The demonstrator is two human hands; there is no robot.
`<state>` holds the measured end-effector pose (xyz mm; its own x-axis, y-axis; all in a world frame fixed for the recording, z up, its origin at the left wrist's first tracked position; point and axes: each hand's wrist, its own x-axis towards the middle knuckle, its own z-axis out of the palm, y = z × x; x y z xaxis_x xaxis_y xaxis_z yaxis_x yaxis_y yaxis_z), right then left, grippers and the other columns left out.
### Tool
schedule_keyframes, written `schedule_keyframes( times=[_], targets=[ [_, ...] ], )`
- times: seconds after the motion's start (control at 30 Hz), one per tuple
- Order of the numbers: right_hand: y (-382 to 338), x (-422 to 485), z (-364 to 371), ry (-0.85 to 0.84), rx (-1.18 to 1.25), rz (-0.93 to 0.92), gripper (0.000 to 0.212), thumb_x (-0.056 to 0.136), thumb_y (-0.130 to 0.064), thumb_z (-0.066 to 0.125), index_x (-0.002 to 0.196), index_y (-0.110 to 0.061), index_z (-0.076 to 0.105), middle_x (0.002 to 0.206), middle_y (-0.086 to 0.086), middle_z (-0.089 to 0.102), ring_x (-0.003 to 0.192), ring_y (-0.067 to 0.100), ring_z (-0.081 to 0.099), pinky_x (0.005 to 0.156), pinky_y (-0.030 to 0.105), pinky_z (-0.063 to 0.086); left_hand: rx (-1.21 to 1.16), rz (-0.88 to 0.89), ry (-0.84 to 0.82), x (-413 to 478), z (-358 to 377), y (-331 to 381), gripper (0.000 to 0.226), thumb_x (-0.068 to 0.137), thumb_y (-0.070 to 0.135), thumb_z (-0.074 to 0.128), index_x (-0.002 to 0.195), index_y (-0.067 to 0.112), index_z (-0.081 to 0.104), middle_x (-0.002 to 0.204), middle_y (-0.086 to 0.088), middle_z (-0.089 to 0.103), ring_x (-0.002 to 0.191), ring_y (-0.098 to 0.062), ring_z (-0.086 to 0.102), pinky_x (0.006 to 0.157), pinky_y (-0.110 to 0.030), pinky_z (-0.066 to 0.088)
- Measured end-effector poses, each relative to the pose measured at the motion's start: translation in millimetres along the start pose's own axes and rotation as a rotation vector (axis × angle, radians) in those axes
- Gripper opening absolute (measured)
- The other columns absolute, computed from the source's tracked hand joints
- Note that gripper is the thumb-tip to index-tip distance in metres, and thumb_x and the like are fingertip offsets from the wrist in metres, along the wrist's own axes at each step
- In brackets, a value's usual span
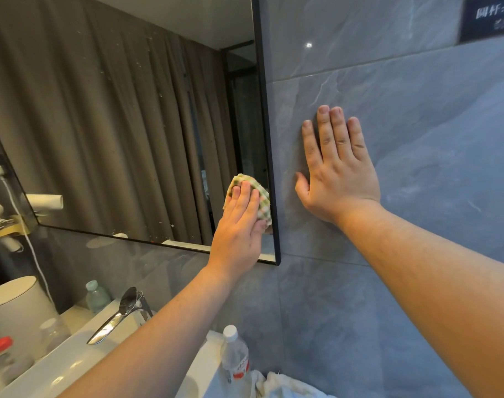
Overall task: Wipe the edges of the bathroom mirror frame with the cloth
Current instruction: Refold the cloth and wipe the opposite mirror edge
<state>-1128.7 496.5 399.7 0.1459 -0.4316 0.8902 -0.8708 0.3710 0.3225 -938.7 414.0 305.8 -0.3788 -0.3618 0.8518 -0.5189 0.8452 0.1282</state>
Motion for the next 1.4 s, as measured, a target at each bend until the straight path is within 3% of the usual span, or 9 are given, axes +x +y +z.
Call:
schedule_keyframes(
  times=[0.3, 0.47, 0.57, 0.73, 0.83, 1.0, 1.1, 1.3, 1.4],
  targets=[
    [0, 0, -1, -0.005, -0.005, 0.002, 0.081, 0.096, -0.048, 0.035, 0.156, -0.004, 0.004, 0.163, 0.023, -0.002, 0.151, 0.036, -0.005, 0.121, 0.046, -0.010, -0.003, -0.046, -0.062, -72, 44, 7, 0.055, 0.100, 0.027, 0.038, 0.147, 0.004, 0.023, 0.159, -0.004, 0.015, 0.151, -0.013, 0.002, 0.120, -0.040, 0.013],
    [0, -1, -1, -0.007, -0.009, 0.000, 0.081, 0.096, -0.048, 0.035, 0.156, -0.004, 0.004, 0.163, 0.023, -0.002, 0.151, 0.036, -0.004, 0.121, 0.046, -0.010, 0.100, 0.019, -0.172, -98, 51, 2, 0.059, 0.100, 0.029, 0.035, 0.151, 0.009, 0.016, 0.164, 0.004, -0.004, 0.151, -0.020, 0.002, 0.120, -0.039, 0.012],
    [0, -1, -1, -0.005, -0.004, -0.001, 0.081, 0.096, -0.048, 0.036, 0.156, -0.004, 0.004, 0.163, 0.023, -0.002, 0.151, 0.036, -0.004, 0.121, 0.045, -0.010, 0.123, 0.027, -0.194, -95, 48, -4, 0.056, 0.102, 0.030, 0.032, 0.151, 0.005, 0.019, 0.164, -0.003, 0.001, 0.151, -0.022, 0.003, 0.121, -0.038, 0.011],
    [0, -1, -1, -0.001, 0.015, 0.000, 0.082, 0.095, -0.046, 0.040, 0.156, -0.003, 0.006, 0.163, 0.023, -0.001, 0.151, 0.037, -0.002, 0.121, 0.045, -0.012, -0.011, -0.354, -0.085, -82, 34, -22, 0.058, 0.102, 0.024, 0.031, 0.153, 0.008, 0.008, 0.161, 0.000, -0.008, 0.149, -0.010, -0.014, 0.121, -0.023, -0.004],
    [-1, 0, -1, -0.001, 0.019, 0.000, 0.082, 0.095, -0.046, 0.040, 0.156, -0.003, 0.006, 0.162, 0.024, 0.000, 0.151, 0.037, -0.002, 0.121, 0.045, -0.011, -0.101, -0.574, -0.031, -73, 23, -30, 0.059, 0.104, 0.017, 0.031, 0.155, 0.011, 0.002, 0.162, 0.002, -0.012, 0.148, -0.008, -0.015, 0.122, -0.028, -0.002],
    [-1, -1, -1, -0.003, 0.008, 0.003, 0.082, 0.096, -0.047, 0.038, 0.156, -0.003, 0.005, 0.163, 0.023, -0.001, 0.151, 0.037, -0.003, 0.121, 0.046, -0.010, -0.213, -0.713, 0.047, -66, 14, -31, 0.063, 0.104, 0.036, 0.031, 0.156, 0.015, 0.002, 0.164, 0.003, -0.008, 0.148, -0.006, -0.011, 0.116, -0.019, -0.002],
    [-1, -1, -2, -0.007, 0.011, 0.001, 0.081, 0.096, -0.047, 0.037, 0.156, -0.004, 0.005, 0.163, 0.023, -0.001, 0.151, 0.037, -0.003, 0.121, 0.046, -0.011, -0.247, -0.808, 0.117, -59, 13, -34, 0.063, 0.104, 0.037, 0.034, 0.156, 0.016, 0.007, 0.164, 0.004, -0.005, 0.149, -0.008, -0.005, 0.119, -0.023, 0.004],
    [-1, -1, -1, -0.007, 0.008, 0.000, 0.082, 0.096, -0.047, 0.038, 0.156, -0.003, 0.005, 0.162, 0.024, -0.001, 0.151, 0.037, -0.002, 0.121, 0.047, -0.008, -0.280, -0.732, 0.164, -50, 18, -17, 0.060, 0.104, 0.031, 0.037, 0.156, 0.014, 0.010, 0.164, 0.001, -0.003, 0.147, -0.003, -0.009, 0.116, -0.018, -0.001],
    [-1, 0, -1, -0.006, 0.006, 0.000, 0.082, 0.095, -0.047, 0.037, 0.156, -0.004, 0.004, 0.162, 0.024, 0.000, 0.151, 0.037, -0.002, 0.121, 0.047, -0.009, -0.311, -0.606, 0.201, -41, 24, -1, 0.063, 0.101, 0.037, 0.040, 0.154, 0.014, 0.016, 0.162, 0.005, 0.000, 0.148, -0.004, -0.007, 0.122, -0.027, 0.002]
  ],
)
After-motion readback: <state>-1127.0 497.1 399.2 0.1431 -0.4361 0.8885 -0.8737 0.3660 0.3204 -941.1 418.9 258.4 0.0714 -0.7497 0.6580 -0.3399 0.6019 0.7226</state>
